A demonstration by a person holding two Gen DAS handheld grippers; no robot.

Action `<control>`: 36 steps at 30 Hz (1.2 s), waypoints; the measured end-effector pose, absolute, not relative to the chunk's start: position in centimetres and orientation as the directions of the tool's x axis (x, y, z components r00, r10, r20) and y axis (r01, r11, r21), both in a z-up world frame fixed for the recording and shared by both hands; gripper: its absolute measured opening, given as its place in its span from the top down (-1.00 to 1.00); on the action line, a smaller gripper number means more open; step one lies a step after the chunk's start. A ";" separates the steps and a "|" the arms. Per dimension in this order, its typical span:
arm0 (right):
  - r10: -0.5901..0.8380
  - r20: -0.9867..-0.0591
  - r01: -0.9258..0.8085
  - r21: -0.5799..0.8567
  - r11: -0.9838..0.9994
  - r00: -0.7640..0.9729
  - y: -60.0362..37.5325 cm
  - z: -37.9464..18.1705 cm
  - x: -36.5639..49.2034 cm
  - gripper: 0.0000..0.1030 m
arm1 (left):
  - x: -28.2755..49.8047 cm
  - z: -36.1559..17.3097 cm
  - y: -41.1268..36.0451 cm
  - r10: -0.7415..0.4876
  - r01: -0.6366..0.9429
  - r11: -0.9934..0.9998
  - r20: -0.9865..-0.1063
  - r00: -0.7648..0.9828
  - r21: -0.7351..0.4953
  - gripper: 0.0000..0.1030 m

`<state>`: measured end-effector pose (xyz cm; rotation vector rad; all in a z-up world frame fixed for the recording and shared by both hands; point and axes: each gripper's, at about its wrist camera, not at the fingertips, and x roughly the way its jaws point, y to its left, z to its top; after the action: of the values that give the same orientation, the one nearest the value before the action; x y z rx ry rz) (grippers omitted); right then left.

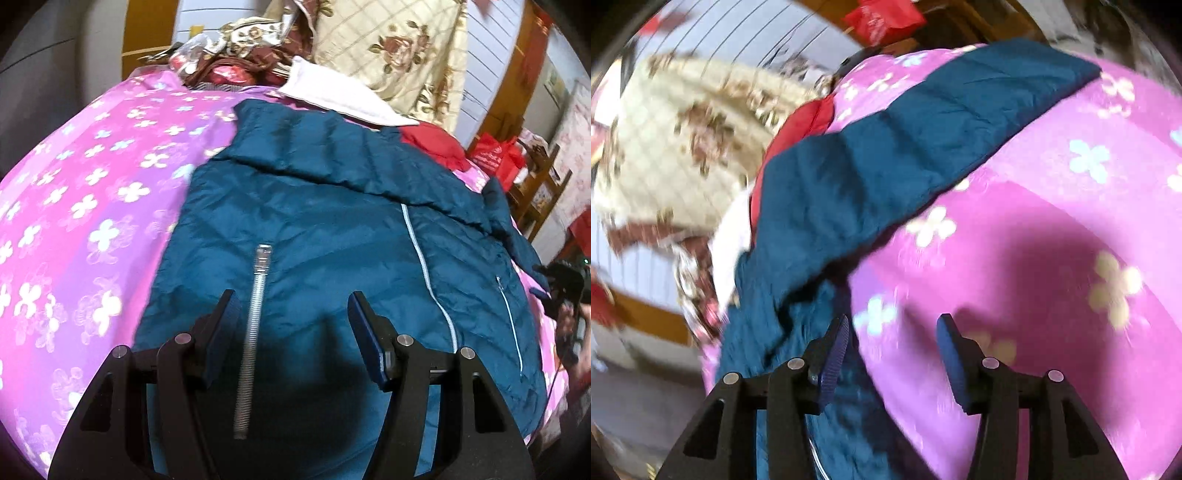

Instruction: Fold large clothes

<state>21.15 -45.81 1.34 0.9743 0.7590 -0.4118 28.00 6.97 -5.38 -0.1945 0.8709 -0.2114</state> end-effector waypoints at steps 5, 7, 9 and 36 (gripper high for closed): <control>0.001 -0.691 0.618 0.647 0.447 0.723 -48.7 0.6 22.9 0.07 | 29.0 -5.6 6.3 -0.299 0.110 0.949 -0.733 0.611 -0.295 -0.18; -0.016 -0.688 0.626 0.651 0.430 0.726 -49.7 0.4 23.9 0.08 | 29.3 -5.8 6.5 -0.318 0.098 0.940 -0.731 0.603 -0.328 -0.18; -0.039 -0.689 0.639 0.648 0.414 0.724 -50.8 0.2 24.7 0.07 | 29.8 -6.0 7.0 -0.333 0.083 0.931 -0.732 0.594 -0.357 -0.18; -0.303 -0.646 0.465 0.092 0.881 0.701 -37.5 13.7 34.6 0.89 | 28.4 -4.2 7.6 -0.328 0.133 0.938 -0.688 0.647 -0.321 -0.18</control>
<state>34.59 -37.46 13.69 0.2570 0.6685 -0.4328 28.38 7.61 -4.23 -0.2517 0.8278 -0.2651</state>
